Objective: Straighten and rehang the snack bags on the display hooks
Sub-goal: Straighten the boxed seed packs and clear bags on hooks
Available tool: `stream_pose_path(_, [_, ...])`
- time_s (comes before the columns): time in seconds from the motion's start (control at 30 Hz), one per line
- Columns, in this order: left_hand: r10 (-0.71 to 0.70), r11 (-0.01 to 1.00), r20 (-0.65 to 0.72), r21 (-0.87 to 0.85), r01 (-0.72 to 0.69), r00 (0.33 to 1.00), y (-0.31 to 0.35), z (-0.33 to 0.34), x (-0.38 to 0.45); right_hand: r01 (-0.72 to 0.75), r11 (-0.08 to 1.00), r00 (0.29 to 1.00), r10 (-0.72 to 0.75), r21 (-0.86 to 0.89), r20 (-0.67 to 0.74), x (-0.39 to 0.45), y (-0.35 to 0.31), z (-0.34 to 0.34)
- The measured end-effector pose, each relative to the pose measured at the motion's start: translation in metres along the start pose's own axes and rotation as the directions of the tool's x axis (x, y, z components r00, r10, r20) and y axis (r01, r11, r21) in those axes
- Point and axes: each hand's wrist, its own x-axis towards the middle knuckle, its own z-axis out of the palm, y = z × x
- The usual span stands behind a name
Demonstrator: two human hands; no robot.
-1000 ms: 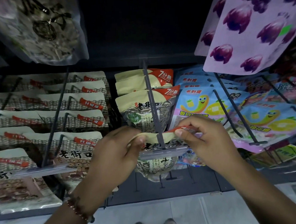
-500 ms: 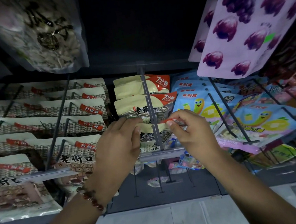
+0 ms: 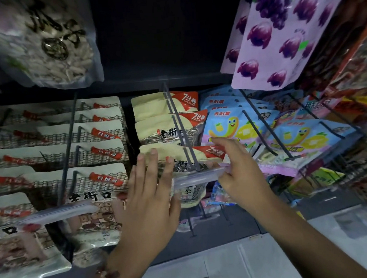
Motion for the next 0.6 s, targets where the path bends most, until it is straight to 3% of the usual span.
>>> stream_pose_path(0.13, [0.046, 0.999, 0.045, 0.008, -0.047, 0.998, -0.007, 0.016, -0.017, -0.074, 0.997, 0.997, 0.074, -0.031, -0.004, -0.025, 0.001, 0.006])
stream_pose_path(0.27, [0.091, 0.996, 0.126, 0.008, -0.093, 0.988, -0.003, 0.03, -0.029, -0.064, 0.982, 0.998, 0.061, -0.179, -0.02, -0.051, 0.013, 0.012])
stream_pose_path(0.43, [0.048, 0.997, 0.261, 0.048, -0.063, 0.964, 0.002, 0.032, -0.034, -0.081, 0.962, 0.996, 0.089, -0.261, 0.018, -0.074, 0.025, 0.009])
stream_pose_path(0.6, [0.066, 0.994, 0.287, 0.067, -0.089, 0.956, 0.014, 0.033, -0.03, -0.131, 0.952, 0.991, 0.137, -0.276, 0.001, -0.085, 0.033, 0.004])
